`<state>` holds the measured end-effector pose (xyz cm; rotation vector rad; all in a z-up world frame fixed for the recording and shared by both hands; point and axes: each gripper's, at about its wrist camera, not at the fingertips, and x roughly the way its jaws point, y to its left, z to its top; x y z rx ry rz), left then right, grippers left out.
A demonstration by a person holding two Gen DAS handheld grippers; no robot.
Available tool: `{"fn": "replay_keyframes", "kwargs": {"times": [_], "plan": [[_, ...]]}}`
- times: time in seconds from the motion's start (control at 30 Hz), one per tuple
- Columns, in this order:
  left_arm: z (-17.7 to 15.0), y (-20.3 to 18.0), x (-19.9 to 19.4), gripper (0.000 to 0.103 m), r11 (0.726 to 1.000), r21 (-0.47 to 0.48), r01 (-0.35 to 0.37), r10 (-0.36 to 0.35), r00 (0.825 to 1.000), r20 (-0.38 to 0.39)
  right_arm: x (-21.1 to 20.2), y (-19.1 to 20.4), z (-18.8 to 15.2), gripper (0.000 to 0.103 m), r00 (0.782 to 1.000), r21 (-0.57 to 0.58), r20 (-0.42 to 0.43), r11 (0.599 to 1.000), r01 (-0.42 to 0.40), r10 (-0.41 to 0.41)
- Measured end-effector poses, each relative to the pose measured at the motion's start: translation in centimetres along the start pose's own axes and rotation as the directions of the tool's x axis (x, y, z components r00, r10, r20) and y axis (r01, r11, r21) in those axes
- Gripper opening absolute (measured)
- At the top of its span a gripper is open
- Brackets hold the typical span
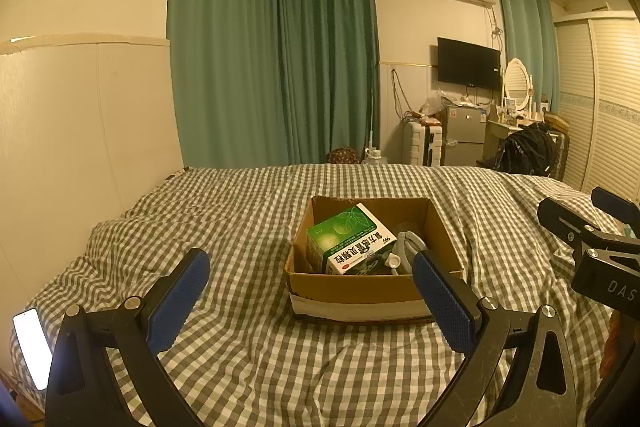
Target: Organize objects
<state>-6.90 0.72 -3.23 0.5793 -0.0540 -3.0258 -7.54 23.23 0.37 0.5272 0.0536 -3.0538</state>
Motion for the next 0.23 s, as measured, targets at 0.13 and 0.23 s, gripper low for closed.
{"fn": "replay_keyframes", "kwargs": {"times": [0.13, 0.23], "plan": [[-0.06, 0.00, -0.08, 0.103, 1.000, -0.003, 0.012, -0.013, 1.000, -0.001, 0.04, -0.13, -0.15, 0.103, 1.000, -0.001, -0.005, 1.000, 0.003, -0.003], [-0.12, -0.09, -0.23, 0.103, 1.000, 0.002, 0.013, -0.013, 1.000, 0.005, 0.07, -0.18, -0.14, 0.103, 1.000, -0.001, -0.008, 1.000, 0.003, -0.003]]}}
